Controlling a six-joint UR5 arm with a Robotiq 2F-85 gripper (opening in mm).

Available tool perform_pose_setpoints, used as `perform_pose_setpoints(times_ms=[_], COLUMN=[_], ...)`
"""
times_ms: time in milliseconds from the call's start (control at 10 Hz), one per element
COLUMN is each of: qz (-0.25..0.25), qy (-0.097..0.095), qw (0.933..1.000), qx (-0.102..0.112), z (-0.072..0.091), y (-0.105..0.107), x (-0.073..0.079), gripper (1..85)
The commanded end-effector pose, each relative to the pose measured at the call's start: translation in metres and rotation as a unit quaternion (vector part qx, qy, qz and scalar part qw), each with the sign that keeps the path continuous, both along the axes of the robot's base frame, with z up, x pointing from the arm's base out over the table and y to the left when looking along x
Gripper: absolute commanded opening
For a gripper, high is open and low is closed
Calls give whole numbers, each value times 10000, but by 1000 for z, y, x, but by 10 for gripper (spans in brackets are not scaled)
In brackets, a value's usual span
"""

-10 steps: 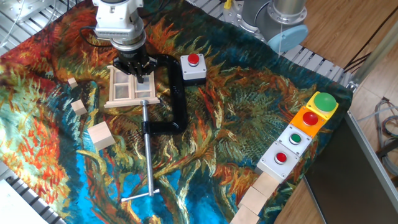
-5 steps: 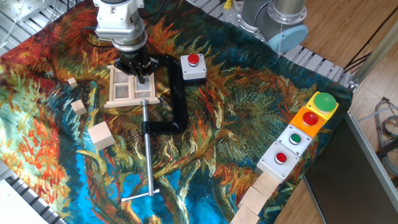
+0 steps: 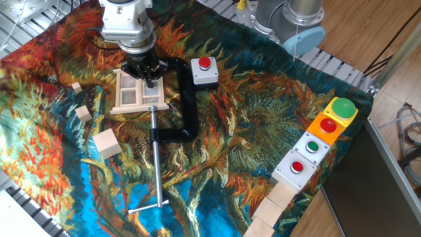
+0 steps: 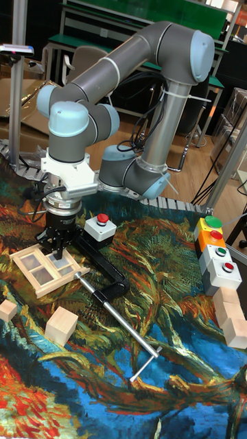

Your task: Close a sliding window

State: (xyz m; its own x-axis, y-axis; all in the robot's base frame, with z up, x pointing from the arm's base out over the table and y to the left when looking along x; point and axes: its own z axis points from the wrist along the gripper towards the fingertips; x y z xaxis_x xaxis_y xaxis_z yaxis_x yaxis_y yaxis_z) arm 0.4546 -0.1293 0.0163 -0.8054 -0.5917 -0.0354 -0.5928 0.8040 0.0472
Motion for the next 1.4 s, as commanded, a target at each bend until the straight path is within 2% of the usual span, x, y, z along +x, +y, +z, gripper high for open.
perform_pose_setpoints(times_ms=[0, 700, 900, 1100, 1300], qz=[-25, -12, -24, -1, -69], qy=[-15, 100, 169, 161, 187], qw=[10000, 9999, 9998, 9998, 9998], qx=[22, -93, -93, -78, -63], z=[1, 4, 5, 4, 8], y=[-3, -17, -22, -28, -23], x=[-2, -19, -24, -30, -28], gripper=[13, 13, 13, 13, 13])
